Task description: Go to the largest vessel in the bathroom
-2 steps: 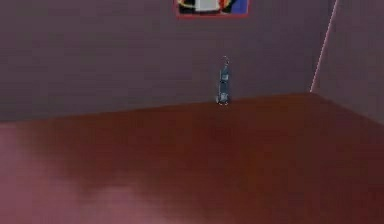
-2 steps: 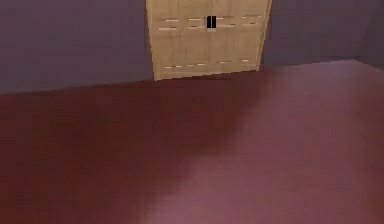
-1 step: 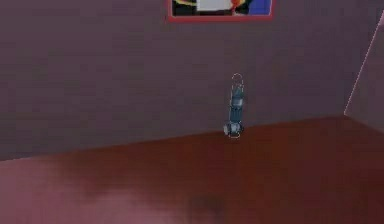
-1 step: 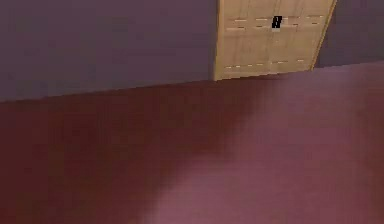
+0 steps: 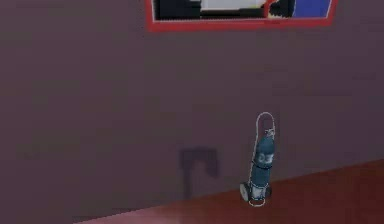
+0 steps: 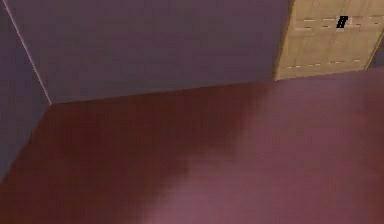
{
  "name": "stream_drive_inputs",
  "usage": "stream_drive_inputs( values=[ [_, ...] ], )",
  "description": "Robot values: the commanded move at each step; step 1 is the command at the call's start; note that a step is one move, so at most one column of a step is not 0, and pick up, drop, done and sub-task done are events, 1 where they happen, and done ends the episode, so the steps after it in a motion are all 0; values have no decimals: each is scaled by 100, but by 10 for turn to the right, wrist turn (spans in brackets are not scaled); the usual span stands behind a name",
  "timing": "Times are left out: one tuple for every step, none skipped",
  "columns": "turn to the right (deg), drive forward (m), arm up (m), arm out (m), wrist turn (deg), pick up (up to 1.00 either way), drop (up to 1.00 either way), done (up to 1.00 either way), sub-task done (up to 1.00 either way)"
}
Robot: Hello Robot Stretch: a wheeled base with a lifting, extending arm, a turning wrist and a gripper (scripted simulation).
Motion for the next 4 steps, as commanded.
stream_drive_inputs(
  values=[
    [30,0,0,0,0,0,0,0,0],
    [0,55,0,0,0,0,0,0,0],
    [-450,0,0,0,0,0,0,0,0],
    [-450,0,0,0,0,0,0,0,0]
  ],
)
